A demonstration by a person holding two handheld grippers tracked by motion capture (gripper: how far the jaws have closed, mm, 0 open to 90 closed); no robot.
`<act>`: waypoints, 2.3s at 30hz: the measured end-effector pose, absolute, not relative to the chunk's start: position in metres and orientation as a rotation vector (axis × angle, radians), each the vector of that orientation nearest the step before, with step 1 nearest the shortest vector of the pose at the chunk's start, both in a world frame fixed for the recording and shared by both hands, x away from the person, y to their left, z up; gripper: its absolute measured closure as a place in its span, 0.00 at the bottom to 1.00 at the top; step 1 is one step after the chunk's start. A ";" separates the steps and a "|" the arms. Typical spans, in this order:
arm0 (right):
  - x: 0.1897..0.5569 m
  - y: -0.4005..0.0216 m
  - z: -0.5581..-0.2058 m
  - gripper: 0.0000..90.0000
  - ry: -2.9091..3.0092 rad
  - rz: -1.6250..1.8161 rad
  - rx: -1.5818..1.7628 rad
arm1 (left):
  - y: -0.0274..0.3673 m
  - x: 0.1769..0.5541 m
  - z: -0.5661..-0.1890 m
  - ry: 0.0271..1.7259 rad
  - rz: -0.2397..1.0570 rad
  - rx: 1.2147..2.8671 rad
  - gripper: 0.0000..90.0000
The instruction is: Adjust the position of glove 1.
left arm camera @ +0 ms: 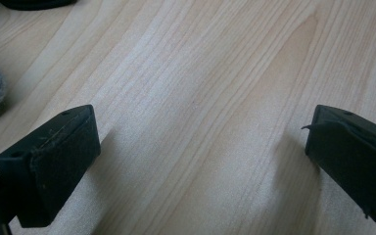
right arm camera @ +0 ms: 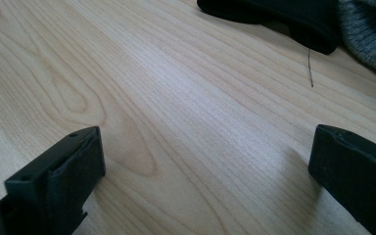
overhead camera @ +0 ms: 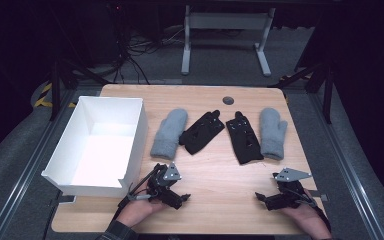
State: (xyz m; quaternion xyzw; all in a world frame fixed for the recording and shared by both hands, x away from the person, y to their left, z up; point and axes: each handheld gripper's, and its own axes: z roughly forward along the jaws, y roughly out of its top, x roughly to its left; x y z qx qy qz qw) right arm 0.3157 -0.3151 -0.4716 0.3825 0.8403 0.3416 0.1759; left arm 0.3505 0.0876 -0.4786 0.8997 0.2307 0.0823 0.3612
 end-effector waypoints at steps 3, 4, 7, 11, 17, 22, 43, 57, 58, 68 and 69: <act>0.316 -0.315 -0.472 0.01 2.384 0.970 1.077 | 0.088 0.351 -0.479 0.592 0.212 2.318 0.00; 0.315 -0.315 -0.472 0.00 2.386 0.971 1.075 | 0.087 0.351 -0.479 0.586 0.209 2.319 0.00; 0.315 -0.316 -0.470 0.05 2.396 0.962 1.070 | 0.087 0.352 -0.479 0.581 0.203 2.320 0.00; 0.314 -0.316 -0.464 0.21 2.394 0.954 1.038 | 0.087 0.353 -0.479 0.564 0.199 2.322 0.00; 0.321 -0.319 -0.451 0.45 2.383 0.975 1.037 | 0.087 0.354 -0.479 0.556 0.197 2.325 0.00; 0.333 -0.324 -0.440 0.76 2.340 0.998 1.046 | 0.087 0.354 -0.479 0.550 0.193 2.327 0.00; 0.398 -0.353 -0.418 1.00 2.213 1.003 1.147 | 0.087 0.354 -0.479 0.549 0.195 2.326 0.00; 0.423 -0.358 -0.439 1.00 2.277 0.927 1.194 | 0.087 0.354 -0.479 0.551 0.196 2.325 0.00; 0.422 -0.359 -0.440 1.00 2.274 0.934 1.191 | 0.087 0.354 -0.479 0.552 0.196 2.325 0.00; 0.409 -0.361 -0.437 1.00 2.303 0.893 1.182 | 0.087 0.354 -0.479 0.553 0.196 2.325 0.00; 0.406 -0.361 -0.436 1.00 2.305 0.892 1.180 | 0.087 0.354 -0.479 0.553 0.195 2.325 0.00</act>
